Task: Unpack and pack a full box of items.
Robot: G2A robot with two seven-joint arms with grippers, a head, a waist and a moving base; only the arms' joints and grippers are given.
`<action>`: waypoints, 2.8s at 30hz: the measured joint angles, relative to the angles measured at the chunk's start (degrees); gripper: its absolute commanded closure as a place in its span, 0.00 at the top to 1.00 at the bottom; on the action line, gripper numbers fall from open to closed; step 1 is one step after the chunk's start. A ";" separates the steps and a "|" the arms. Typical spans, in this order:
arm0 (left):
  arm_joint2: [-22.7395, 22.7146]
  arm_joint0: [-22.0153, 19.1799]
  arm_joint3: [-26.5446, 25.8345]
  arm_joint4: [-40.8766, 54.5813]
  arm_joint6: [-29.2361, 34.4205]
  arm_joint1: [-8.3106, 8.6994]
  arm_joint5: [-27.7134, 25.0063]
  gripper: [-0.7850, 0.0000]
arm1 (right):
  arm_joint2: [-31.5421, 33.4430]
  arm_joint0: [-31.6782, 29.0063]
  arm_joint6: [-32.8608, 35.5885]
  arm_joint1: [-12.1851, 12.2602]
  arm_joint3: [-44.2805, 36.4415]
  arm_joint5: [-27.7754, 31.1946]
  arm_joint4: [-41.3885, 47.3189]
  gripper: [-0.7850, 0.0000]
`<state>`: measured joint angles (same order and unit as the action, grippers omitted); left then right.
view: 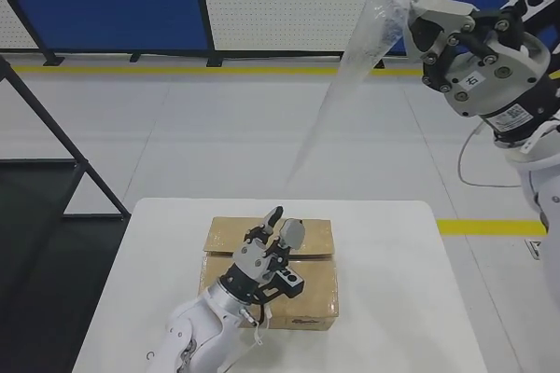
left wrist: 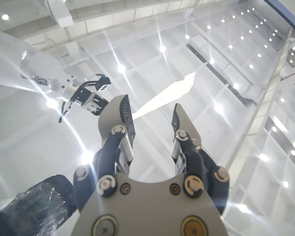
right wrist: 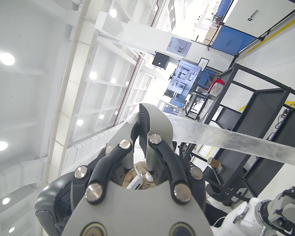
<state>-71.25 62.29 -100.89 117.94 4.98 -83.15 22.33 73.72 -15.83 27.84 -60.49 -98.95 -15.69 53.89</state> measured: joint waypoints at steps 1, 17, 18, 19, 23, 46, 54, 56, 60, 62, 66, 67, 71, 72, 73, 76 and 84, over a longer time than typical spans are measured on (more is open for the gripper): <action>-0.03 -0.04 0.00 -0.04 0.24 -0.02 -0.24 0.49 | 0.04 -0.05 -0.02 0.00 -0.06 -0.02 0.00 0.00; 0.72 -0.25 0.16 -1.17 3.50 -0.21 0.57 0.29 | 0.59 -0.55 0.37 -0.01 0.17 -0.25 0.19 0.00; 0.68 -0.11 0.16 -1.32 3.82 -0.21 0.59 0.29 | 0.66 -0.59 0.42 -0.01 0.23 -0.26 0.24 0.00; 0.66 -0.03 0.14 -1.38 3.99 -0.21 0.54 0.28 | 0.70 -0.61 0.49 -0.01 0.26 -0.26 0.29 0.00; 0.58 -0.10 -0.05 -1.09 3.97 -0.25 0.18 0.25 | 0.74 -0.65 0.70 -0.03 0.37 -0.24 0.44 0.00; 0.34 0.53 -0.62 -3.11 6.28 -0.41 -1.21 0.64 | 1.42 -1.36 1.65 -0.01 -0.18 -0.04 0.66 0.00; 1.48 -0.70 0.67 -3.21 5.92 -0.64 -0.83 0.36 | 1.68 -1.87 2.22 -0.03 -1.33 -0.06 1.66 0.00; 1.50 -1.01 0.91 -3.00 6.05 -0.70 -0.88 0.36 | 1.80 -2.04 2.32 -0.01 -1.71 -0.32 1.98 0.00; 1.39 -1.42 1.16 -3.32 6.80 -0.78 -1.33 0.37 | 2.21 -2.42 2.58 0.05 -2.57 -0.89 2.55 0.00; 1.38 -1.47 1.19 -3.36 6.96 -0.82 -1.53 0.34 | 2.33 -2.59 2.91 0.07 -2.84 -1.05 2.92 0.00; 1.64 -1.58 1.19 -3.44 6.74 -0.90 -1.44 0.11 | 2.74 -3.00 3.32 0.14 -3.26 -1.25 3.37 0.00; 1.73 -1.55 1.15 -3.48 6.72 -0.91 -1.34 0.11 | 2.86 -3.10 3.15 0.16 -3.35 -1.25 3.22 0.00; 1.83 -1.04 0.90 -3.70 6.93 -0.93 -1.09 0.15 | 3.37 -3.62 2.27 0.26 -3.79 -1.29 2.72 0.00; 1.82 -0.87 0.85 -3.72 6.96 -0.93 -1.08 0.20 | 3.48 -3.75 2.22 0.28 -3.88 -1.36 2.71 0.00; 1.81 -0.77 0.81 -3.72 6.95 -0.93 -1.08 0.26 | 3.55 -3.81 2.19 0.29 -3.93 -1.43 2.73 0.00; 1.74 -0.49 0.56 -3.65 6.87 -0.95 -1.09 0.49 | 3.71 -3.97 2.00 0.33 -4.11 -1.50 2.68 0.00; 1.54 0.08 -0.44 -3.41 6.38 -0.98 -1.28 0.34 | 4.08 -4.50 2.02 0.42 -4.56 -1.56 2.87 0.00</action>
<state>-69.72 62.37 -101.33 114.52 11.36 -84.13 21.05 77.80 -20.33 29.86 -60.07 -103.52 -17.24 56.76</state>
